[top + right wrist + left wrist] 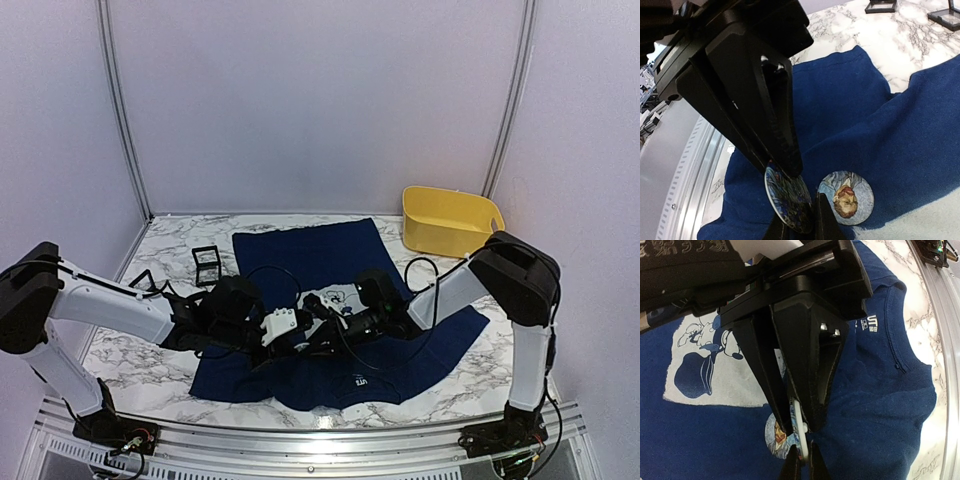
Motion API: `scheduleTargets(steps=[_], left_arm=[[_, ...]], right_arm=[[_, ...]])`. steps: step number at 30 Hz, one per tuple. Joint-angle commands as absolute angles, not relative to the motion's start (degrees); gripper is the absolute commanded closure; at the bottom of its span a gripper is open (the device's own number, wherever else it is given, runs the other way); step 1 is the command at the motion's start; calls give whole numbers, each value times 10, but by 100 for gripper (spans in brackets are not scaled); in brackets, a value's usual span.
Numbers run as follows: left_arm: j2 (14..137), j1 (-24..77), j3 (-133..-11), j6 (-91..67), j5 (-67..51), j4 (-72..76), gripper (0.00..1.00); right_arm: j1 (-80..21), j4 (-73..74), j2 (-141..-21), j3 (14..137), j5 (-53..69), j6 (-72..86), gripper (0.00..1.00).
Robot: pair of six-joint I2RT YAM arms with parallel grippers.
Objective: Pin the brooch onto the clothing
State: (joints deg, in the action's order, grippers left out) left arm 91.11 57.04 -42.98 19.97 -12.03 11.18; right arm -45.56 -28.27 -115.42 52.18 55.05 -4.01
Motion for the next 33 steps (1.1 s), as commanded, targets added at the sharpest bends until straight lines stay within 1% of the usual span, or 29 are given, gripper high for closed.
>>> scheduleTargets(steps=[1, 3, 6, 10, 11, 14, 21, 24, 29, 33], left_arm=[[905, 594, -446, 228, -152, 100, 100], [908, 597, -447, 230, -149, 98, 100], [908, 599, -444, 230, -144, 97, 100], [904, 599, -440, 229, -140, 97, 100], [904, 599, -440, 227, -138, 97, 100], [901, 599, -433, 222, -131, 103, 100], [893, 599, -415, 216, -114, 109, 100], [893, 598, -413, 214, -108, 109, 100], [894, 598, -413, 214, -99, 109, 100], [896, 598, -415, 214, -89, 110, 100]], right_arm=[[-446, -271, -1172, 566, 530, 22, 90], [-445, -278, -1175, 572, 529, 49, 88], [-437, -318, -1176, 568, 525, 106, 88], [-417, -361, -1176, 556, 523, 163, 95], [-413, -363, -1175, 553, 522, 168, 97], [-409, -360, -1172, 544, 515, 165, 98], [-406, -410, -1161, 509, 527, 188, 98], [-407, -415, -1158, 504, 535, 186, 97], [-407, -382, -1151, 504, 531, 154, 93], [-407, -356, -1141, 505, 546, 124, 83]])
